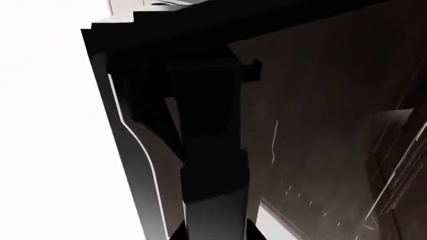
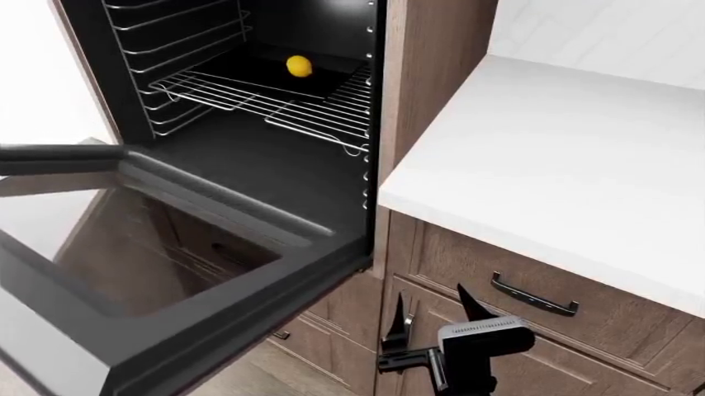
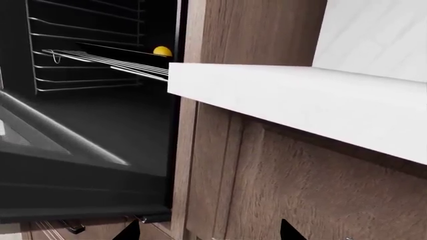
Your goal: Open the oven door
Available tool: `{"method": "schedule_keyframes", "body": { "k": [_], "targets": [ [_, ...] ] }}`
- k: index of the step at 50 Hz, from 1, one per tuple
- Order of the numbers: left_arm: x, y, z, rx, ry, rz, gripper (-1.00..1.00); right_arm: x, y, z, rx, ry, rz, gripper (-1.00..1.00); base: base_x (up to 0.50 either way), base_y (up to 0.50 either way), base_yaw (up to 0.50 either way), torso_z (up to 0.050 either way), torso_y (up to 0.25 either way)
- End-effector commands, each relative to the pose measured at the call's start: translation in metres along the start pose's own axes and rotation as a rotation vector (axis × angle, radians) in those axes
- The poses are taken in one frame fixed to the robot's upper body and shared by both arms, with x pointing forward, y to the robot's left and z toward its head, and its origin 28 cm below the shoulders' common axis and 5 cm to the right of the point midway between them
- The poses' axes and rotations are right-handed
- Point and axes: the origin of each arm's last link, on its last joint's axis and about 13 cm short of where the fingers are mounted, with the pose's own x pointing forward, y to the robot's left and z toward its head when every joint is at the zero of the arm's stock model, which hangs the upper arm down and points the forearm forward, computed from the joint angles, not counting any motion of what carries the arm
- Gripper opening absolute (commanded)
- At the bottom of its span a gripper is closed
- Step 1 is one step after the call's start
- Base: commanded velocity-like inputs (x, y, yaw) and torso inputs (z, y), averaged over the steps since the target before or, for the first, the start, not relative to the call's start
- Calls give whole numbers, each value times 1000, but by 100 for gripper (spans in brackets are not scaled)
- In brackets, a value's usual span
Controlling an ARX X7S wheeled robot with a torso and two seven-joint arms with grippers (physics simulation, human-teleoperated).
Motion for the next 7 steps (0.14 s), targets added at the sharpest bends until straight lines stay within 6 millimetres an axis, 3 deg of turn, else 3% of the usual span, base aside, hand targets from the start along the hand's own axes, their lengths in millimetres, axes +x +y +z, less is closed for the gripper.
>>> {"method": "schedule_keyframes", "body": {
  "k": [1,7],
  "targets": [
    [-12,10,-11,108,77,2,-100,0,0,1,-3,-6,0,100,7,10,4,0,0],
    [-13,11,-8,110,74,17,-100,0,0,1,-2,-10,1,100,0,3,2,0,0]
  ]
}}
